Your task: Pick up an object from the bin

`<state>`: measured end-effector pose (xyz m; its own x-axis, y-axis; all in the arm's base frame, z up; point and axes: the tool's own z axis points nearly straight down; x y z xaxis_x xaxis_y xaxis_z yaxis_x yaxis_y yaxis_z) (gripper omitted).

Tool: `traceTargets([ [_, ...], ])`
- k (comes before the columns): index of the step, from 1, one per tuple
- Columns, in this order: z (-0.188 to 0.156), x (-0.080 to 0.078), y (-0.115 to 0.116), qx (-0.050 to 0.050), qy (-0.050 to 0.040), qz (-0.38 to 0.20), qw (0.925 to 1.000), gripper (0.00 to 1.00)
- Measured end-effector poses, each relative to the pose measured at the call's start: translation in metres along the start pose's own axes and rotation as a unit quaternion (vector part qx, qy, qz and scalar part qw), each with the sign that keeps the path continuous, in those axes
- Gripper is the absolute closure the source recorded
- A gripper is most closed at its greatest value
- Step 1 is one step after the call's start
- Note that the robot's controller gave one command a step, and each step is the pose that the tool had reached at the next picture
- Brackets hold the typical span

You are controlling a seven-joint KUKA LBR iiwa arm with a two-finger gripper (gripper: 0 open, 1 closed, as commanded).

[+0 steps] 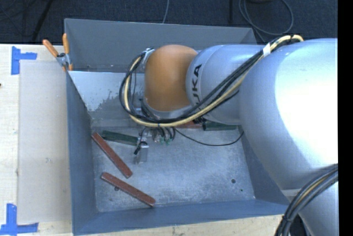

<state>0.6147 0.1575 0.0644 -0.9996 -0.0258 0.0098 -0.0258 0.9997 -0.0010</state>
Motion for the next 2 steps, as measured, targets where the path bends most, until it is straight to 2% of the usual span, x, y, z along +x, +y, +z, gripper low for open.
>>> traceTargets([
  [1, -0.006, -0.003, 0.0, -0.001, -0.0042, 0.003, 1.0, 1.0],
  [2, -0.167, 0.005, -0.034, 0.0, -0.0096, -0.172, 0.985, 1.0],
])
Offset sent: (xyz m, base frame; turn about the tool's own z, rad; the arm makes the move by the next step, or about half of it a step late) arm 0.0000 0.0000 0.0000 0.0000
